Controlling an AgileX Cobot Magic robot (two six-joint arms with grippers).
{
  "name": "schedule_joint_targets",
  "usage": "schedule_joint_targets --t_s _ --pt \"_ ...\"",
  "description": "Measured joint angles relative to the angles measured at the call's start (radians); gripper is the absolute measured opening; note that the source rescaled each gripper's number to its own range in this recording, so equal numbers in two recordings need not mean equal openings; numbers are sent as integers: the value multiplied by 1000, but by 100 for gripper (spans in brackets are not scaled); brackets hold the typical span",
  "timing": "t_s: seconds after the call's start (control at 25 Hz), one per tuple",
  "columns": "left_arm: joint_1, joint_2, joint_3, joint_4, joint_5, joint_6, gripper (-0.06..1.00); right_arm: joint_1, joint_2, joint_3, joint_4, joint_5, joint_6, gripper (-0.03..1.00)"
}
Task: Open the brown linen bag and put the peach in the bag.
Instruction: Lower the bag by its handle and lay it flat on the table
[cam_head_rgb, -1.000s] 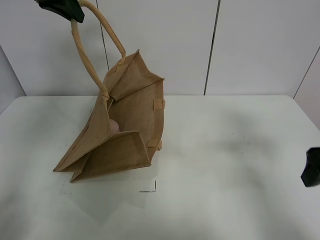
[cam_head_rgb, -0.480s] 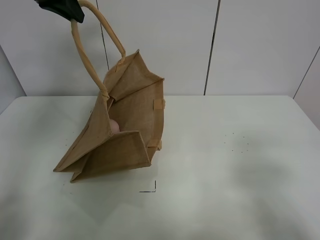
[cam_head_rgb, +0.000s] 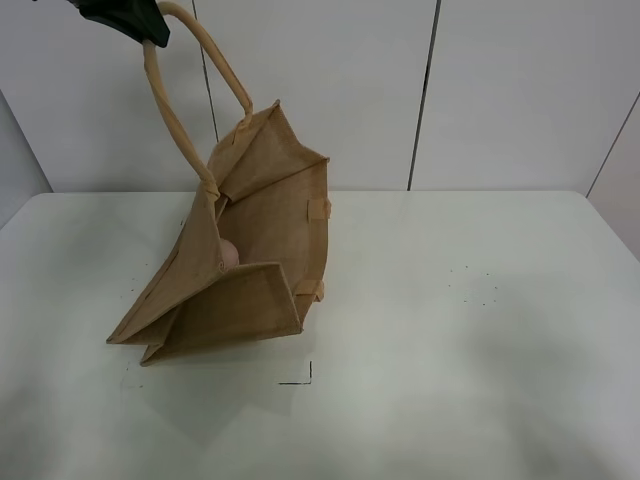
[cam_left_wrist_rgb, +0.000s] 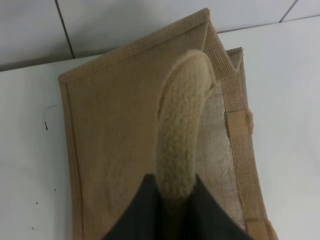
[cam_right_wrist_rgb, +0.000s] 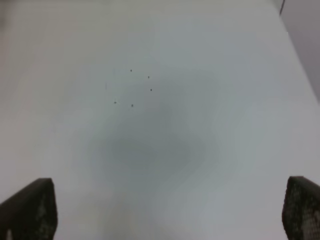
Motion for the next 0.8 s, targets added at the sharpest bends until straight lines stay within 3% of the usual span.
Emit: schedule_joint_targets --t_s 0.28,0.56,0.8 --pt "0 45 97 -39 -1 0 0 0 0 0 0 0 0 100" --pt "0 232 163 -152 -37 28 0 0 0 0 0 0 0 100" --pt "0 402 164 -166 -75 37 0 0 0 0 0 0 0 100"
